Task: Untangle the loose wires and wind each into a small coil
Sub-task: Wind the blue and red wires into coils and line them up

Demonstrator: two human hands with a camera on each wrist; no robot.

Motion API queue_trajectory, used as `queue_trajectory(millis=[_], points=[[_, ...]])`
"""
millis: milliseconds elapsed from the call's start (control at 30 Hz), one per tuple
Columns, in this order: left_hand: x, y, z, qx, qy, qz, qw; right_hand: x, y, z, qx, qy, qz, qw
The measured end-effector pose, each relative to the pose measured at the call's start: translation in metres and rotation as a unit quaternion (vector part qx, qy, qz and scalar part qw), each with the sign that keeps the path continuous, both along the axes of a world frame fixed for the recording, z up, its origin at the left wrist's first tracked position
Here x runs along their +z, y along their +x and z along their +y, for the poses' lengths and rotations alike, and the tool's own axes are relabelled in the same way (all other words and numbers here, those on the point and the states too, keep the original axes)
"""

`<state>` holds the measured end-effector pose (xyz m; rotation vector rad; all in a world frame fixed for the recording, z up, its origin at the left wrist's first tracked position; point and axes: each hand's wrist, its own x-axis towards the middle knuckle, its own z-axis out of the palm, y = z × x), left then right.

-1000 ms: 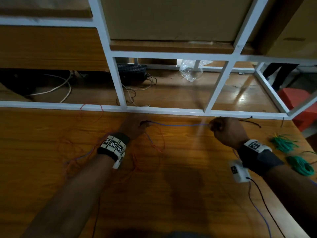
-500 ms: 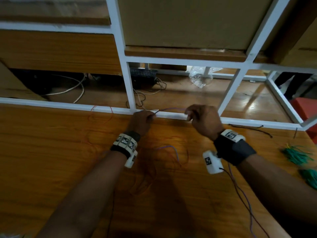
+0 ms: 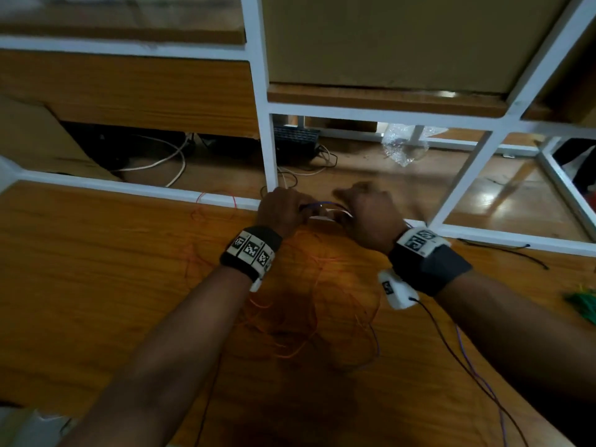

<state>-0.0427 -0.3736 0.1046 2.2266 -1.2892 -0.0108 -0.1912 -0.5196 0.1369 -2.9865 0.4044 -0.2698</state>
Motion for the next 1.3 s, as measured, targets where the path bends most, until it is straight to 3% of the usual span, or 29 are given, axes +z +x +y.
queue_trajectory(millis=[100, 267, 400, 500, 633, 700, 800, 967, 1067, 1133, 1233, 1300], points=[[0.006, 0.003, 0.001, -0.005, -0.022, 0.038, 0.999, 0.004, 0.015, 0.007, 0.044, 0.066, -0.022, 0.997], [-0.028, 0.02, 0.051, 0.031, -0.028, 0.174, 0.984, 0.022, 0.001, -0.04, -0.06, 0.116, -0.151, 0.98], [-0.036, 0.017, 0.073, 0.057, -0.118, 0.263, 0.956, 0.021, -0.003, -0.058, -0.118, 0.085, -0.119, 0.982], [-0.027, 0.02, 0.064, 0.035, -0.105, 0.212, 0.971, 0.016, 0.003, -0.034, -0.093, 0.009, -0.041, 0.995], [-0.013, 0.014, 0.041, -0.046, -0.057, 0.113, 0.991, 0.017, 0.032, 0.019, 0.042, -0.088, 0.06, 0.993], [-0.007, 0.013, 0.034, -0.049, -0.071, 0.096, 0.992, 0.017, 0.044, 0.035, 0.066, -0.081, 0.074, 0.992], [-0.015, 0.018, 0.037, -0.006, -0.088, 0.103, 0.991, 0.02, 0.049, 0.03, 0.053, -0.014, 0.012, 0.998], [-0.032, 0.018, 0.045, 0.042, -0.078, 0.194, 0.977, 0.024, 0.05, 0.025, 0.061, 0.025, -0.068, 0.995], [-0.04, 0.028, 0.057, 0.051, -0.015, 0.172, 0.984, 0.031, 0.052, 0.011, -0.003, 0.066, -0.15, 0.987], [-0.052, 0.03, 0.071, 0.055, -0.017, 0.191, 0.98, 0.048, 0.052, -0.005, -0.045, 0.082, -0.205, 0.974], [-0.056, 0.028, 0.079, 0.103, -0.069, 0.276, 0.953, 0.055, 0.044, -0.022, -0.058, 0.058, -0.194, 0.977], [-0.051, 0.032, 0.077, 0.117, -0.121, 0.258, 0.951, 0.046, 0.04, -0.023, -0.072, 0.054, -0.184, 0.979]])
